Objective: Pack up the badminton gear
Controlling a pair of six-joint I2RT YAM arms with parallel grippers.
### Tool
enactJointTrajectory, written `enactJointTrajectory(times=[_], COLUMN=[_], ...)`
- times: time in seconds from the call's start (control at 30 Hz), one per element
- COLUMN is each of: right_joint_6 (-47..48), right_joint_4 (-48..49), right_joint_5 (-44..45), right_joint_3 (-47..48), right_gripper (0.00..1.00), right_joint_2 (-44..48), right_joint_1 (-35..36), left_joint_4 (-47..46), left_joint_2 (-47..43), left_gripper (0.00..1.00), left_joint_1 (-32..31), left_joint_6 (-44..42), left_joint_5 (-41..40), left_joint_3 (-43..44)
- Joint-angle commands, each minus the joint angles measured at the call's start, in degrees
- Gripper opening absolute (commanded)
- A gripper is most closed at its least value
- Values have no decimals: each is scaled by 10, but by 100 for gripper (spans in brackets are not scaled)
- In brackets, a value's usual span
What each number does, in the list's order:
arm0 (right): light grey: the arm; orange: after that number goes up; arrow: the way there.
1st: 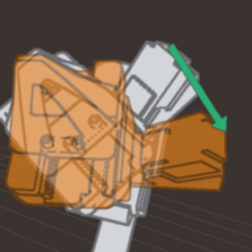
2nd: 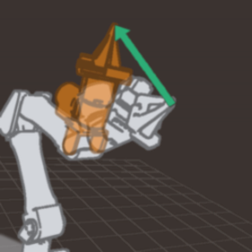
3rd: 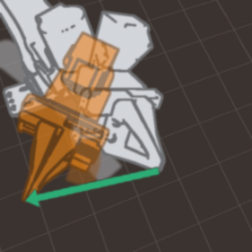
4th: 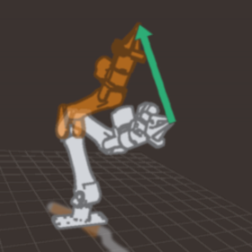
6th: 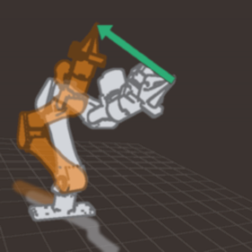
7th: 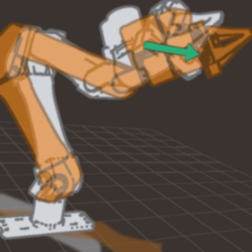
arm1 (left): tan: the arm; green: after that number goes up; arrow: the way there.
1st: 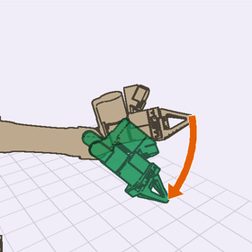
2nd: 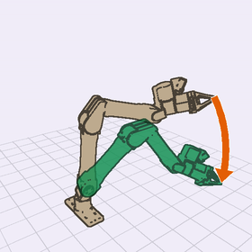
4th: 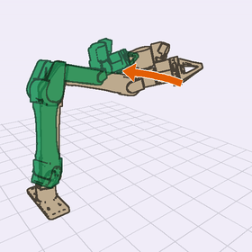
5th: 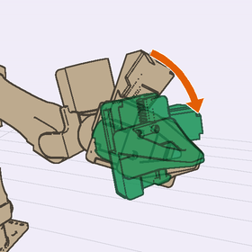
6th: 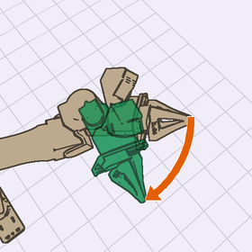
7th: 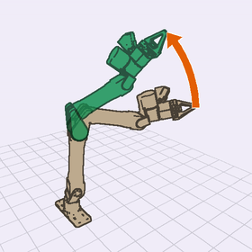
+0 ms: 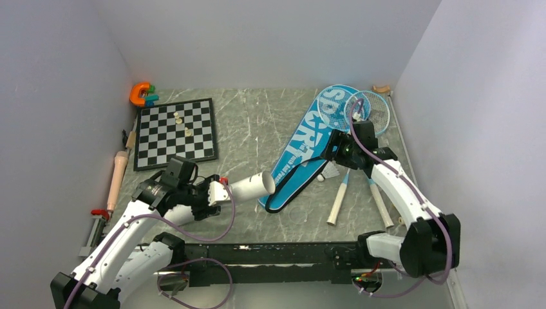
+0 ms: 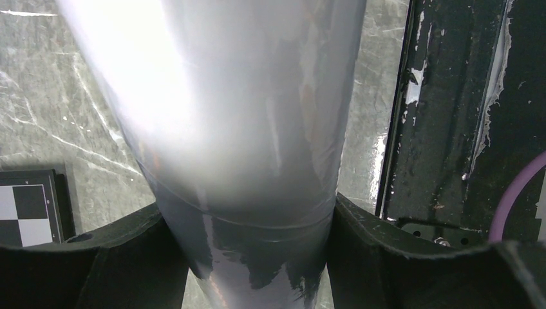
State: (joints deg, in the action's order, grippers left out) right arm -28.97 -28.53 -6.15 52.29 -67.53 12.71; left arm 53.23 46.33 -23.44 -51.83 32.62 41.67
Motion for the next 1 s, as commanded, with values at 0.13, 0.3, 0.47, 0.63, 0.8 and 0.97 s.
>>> enactJointTrajectory(times=[0.13,0.3,0.47,0.63,0.8,0.97], right_joint_6=[34,29,23,7,-6,-20], right_joint_4=[76,113,132,134,127,118], right_joint_5=[92,78,67,38,4,-29], right_joint_3=[-31,-40,-47,-64,-81,-93], right_gripper=[75,71,63,52,38,10], right_joint_2=[-63,-96,-130,-120,-94,-66], right_joint_1=[-32,-39,-39,-38,-38,-38], left_joint_4=[2,0,2,2,4,5], left_joint_2=[-7,-9,-10,-13,-17,-19], left_gripper=[10,10,11,11,10,11], left_joint_1=[-5,-6,-6,-6,-7,-8], left_joint_6=[-22,-18,-18,-19,-17,-18], left_joint_5=[10,12,13,14,15,16], left_joint_3=[10,9,10,10,12,14])
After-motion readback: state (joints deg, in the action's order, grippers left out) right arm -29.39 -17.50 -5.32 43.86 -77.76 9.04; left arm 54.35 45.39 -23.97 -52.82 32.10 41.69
